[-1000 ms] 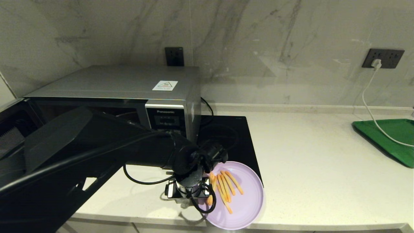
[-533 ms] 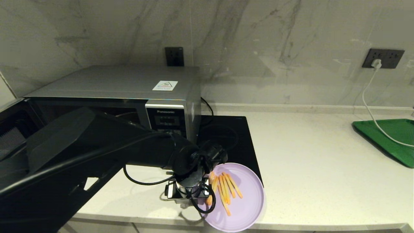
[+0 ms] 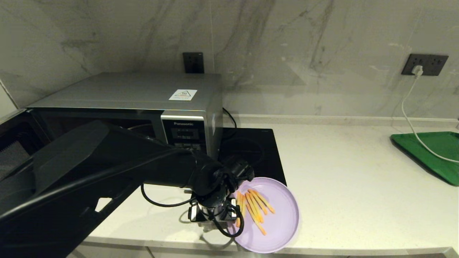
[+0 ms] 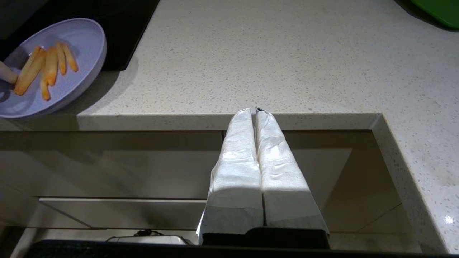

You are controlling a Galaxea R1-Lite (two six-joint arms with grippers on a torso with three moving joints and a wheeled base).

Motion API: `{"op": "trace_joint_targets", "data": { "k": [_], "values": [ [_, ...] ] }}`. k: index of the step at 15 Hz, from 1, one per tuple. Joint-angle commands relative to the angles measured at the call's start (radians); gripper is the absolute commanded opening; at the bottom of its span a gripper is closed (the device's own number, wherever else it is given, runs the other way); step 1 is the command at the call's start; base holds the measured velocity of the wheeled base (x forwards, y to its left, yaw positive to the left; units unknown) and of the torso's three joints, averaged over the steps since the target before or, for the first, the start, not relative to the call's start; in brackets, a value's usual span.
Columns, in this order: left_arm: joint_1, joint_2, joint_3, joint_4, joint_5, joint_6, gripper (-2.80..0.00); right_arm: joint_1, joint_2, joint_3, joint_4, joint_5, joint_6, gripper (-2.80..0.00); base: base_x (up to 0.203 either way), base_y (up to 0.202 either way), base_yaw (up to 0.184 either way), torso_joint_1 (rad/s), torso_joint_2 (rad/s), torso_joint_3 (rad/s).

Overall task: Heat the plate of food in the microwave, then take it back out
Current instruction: Put the plate in the microwave oven

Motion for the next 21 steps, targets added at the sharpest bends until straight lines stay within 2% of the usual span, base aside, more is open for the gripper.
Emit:
{"op": "trace_joint_targets", "data": {
  "k": [1,4,7,9,11,12,19,21],
  "values": [
    [0.001,-0.014,0.000,0.001,-0.002,-0.005,0.00,0.001,0.000,0.000,0.000,0.000,0.000,-2.80,0.000,0.000,0.000,0.000,0.00,0.000],
    [0.000,-0.021,0.001,-0.011,-0.004,-0.005,0.00,0.000,0.000,0.000,0.002,0.000,0.000,-2.80,0.000,0.000,0.000,0.000,0.00,0.000],
    [0.003,-0.033,0.013,-0.049,-0.077,-0.005,0.00,0.000,0.000,0.000,0.002,0.000,0.000,-2.80,0.000,0.000,0.000,0.000,0.00,0.000],
    [0.004,-0.005,0.014,-0.050,-0.070,0.001,0.00,0.001,0.000,0.000,0.002,0.000,0.000,-2.80,0.000,0.000,0.000,0.000,0.00,0.000],
    [0.003,0.024,0.014,-0.050,-0.016,0.000,0.00,0.000,0.000,0.000,0.001,0.000,0.000,-2.80,0.000,0.000,0.000,0.000,0.00,0.000],
    [0.003,0.026,0.014,-0.050,-0.017,-0.003,-2.80,0.000,0.000,0.000,0.000,0.000,0.000,-2.80,0.000,0.000,0.000,0.000,0.00,0.000],
    [0.001,0.013,0.026,-0.052,-0.026,-0.005,-2.80,0.000,0.000,0.000,0.001,0.000,0.000,-2.80,0.000,0.000,0.000,0.000,0.00,0.000],
    [0.002,-0.012,0.041,-0.074,-0.070,-0.006,-2.80,0.000,0.000,0.000,0.001,0.000,0.000,-2.80,0.000,0.000,0.000,0.000,0.00,0.000]
  ]
}}
